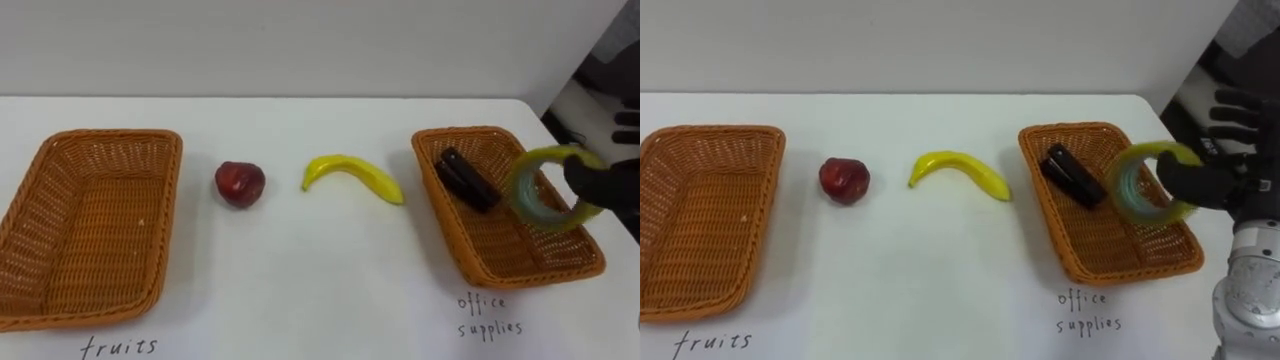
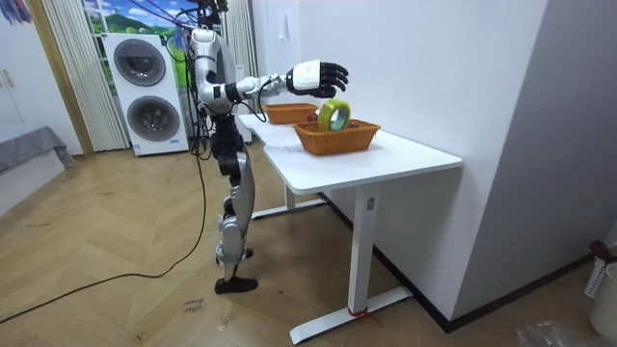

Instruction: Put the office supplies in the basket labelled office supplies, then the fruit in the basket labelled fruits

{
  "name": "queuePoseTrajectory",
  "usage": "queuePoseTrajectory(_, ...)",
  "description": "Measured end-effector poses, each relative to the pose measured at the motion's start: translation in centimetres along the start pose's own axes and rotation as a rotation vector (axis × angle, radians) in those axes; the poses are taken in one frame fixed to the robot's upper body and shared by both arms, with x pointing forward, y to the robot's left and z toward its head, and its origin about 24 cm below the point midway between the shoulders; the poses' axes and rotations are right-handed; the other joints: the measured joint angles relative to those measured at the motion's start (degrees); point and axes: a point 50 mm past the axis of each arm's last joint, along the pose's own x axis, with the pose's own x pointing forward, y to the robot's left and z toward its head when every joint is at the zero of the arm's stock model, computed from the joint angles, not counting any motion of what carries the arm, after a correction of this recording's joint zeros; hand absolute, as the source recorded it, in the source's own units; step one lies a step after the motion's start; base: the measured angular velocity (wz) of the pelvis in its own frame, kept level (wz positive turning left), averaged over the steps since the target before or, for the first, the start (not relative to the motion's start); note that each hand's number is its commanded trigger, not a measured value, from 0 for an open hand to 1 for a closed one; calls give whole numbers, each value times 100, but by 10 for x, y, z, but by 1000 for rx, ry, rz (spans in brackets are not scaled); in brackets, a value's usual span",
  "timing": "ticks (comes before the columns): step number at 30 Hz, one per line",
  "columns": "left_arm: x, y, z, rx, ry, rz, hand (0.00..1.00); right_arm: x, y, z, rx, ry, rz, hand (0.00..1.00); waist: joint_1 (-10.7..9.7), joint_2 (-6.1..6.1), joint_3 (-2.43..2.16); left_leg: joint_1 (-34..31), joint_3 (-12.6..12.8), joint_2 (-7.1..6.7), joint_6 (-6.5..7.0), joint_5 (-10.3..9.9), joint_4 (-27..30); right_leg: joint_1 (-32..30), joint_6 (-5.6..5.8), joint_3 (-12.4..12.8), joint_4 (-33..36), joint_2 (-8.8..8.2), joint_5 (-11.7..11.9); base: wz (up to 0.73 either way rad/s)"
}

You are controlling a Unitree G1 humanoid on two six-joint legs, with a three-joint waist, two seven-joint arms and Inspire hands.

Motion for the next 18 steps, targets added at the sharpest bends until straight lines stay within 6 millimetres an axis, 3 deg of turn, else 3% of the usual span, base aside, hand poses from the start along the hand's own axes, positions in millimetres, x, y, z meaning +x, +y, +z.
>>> queuePoseTrajectory(10,0,0,0,0,0,-1,0,0,0,0,0,0,3,0,25,48,18,3,0,1,0,0,-36,2,0,1,1,1,0,0)
queuePoseTrajectory(18,0,0,0,-1,0,0,0,0,0,0,1,0,4,0,23,32,-4,6,0,-6,0,0,-25,-8,0,5,3,4,0,0)
